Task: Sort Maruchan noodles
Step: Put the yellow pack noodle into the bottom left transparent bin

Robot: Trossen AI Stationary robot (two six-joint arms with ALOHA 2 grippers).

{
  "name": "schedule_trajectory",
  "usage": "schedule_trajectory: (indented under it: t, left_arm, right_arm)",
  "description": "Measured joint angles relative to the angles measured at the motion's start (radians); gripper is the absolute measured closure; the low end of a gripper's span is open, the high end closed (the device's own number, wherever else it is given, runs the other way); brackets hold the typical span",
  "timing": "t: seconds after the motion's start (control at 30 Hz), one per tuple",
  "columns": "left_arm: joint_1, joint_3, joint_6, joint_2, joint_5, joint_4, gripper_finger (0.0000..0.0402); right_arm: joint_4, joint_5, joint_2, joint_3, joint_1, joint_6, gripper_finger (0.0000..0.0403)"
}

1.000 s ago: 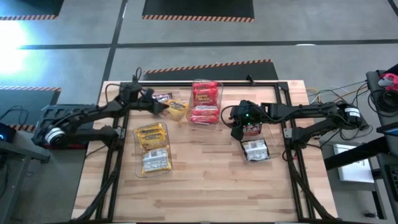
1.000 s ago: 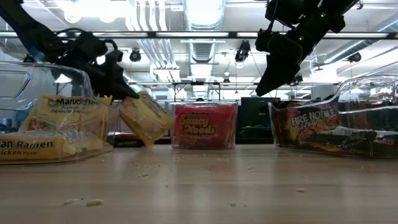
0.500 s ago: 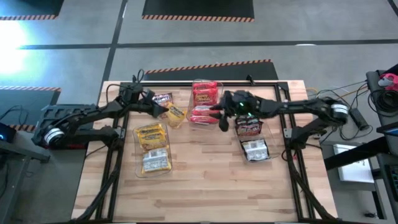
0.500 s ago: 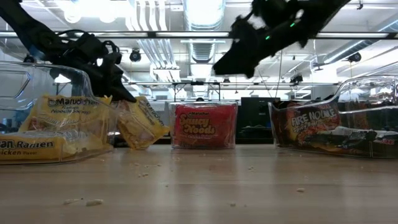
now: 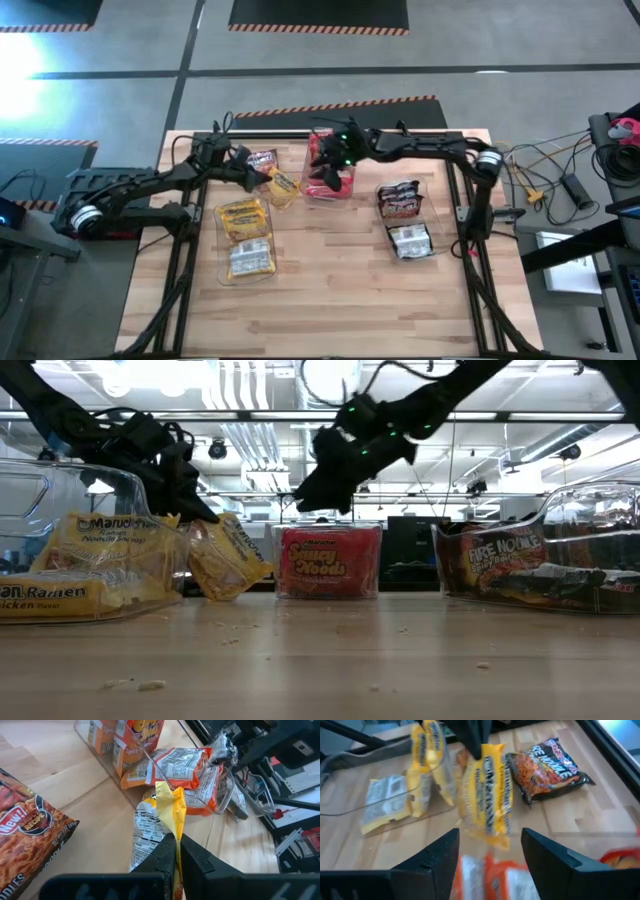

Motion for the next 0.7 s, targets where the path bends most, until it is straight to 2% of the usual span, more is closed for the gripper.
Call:
schedule_trajectory:
  t: [0.23,0.53,0.7]
  left_arm:
    - [0.000,0.000,0.031,0.000,0.001,-0.011,0.0401]
    - [-0.002,0.000,0.052,0.000,0.003,-0.001,0.0401]
    - [-0.004,0.000,0.058,0.000,0.043,0.021,0.0401]
  right_arm:
    - [-0.150,0.000,0.144,0.233,-0.013,-0.060,0.0186]
    - [-0.172,-0.012,0.262,0.368,-0.024,-0.096,0.0186]
    - [-0.169,-0.071,0.325,0.445,-0.022,-0.120,0.0186]
